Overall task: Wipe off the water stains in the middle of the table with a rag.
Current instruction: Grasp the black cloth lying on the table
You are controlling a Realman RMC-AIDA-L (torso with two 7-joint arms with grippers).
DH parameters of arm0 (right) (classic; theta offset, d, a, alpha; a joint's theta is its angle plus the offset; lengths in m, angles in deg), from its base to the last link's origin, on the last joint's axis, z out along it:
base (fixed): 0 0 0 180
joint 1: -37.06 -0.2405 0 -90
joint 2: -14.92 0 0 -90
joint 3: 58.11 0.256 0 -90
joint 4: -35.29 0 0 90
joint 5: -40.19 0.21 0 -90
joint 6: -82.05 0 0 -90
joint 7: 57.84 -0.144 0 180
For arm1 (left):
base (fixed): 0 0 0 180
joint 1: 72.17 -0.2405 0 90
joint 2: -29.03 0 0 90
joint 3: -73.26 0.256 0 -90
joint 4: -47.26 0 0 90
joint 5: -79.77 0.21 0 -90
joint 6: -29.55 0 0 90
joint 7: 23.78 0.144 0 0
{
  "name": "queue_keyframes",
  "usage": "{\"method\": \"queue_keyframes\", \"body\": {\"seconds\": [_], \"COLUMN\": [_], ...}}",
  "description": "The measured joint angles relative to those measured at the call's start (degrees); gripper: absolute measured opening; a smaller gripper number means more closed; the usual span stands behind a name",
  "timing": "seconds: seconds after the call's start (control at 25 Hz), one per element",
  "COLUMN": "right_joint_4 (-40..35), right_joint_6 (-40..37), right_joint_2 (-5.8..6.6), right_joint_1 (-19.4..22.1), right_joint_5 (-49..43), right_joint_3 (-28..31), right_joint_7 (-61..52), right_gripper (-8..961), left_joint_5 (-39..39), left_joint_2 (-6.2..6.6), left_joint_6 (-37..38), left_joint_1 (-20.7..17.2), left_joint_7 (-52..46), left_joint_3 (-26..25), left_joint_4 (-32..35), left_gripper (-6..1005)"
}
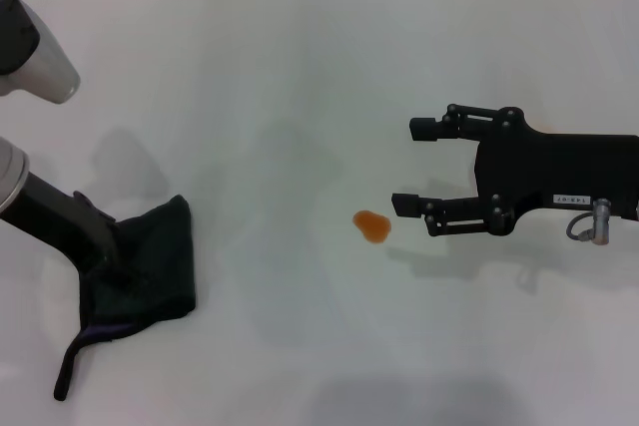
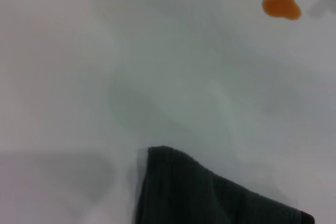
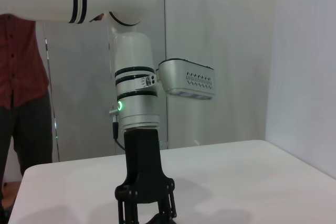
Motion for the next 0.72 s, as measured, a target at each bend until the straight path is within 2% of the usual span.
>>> {"method": "queue_keyframes", "body": {"seconds": [0.16,0.72], "right_joint_4": [0.01,0.0], "right_joint_6": [-0.03,-0.21], "right_joint_2": [0.0,0.0], "right_joint_1": [0.0,0.63], "right_joint_5": [0.08,0.3], "right_joint_3": [0.0,0.0], "right_joint_7": [0.0,0.0], "right_gripper": [826,826], "left_joint_5": [0.04,0.04], "left_joint_2": [-0.24,-0.39], "left_joint_6": [0.05,0.07], "left_joint_1": [-0.08,-0.24], "left_joint_7": [-0.18,-0.31], "left_joint_3": [1.69,2.3], "left_joint_4": [-0.16,-0.03], "left_gripper": [607,579]}}
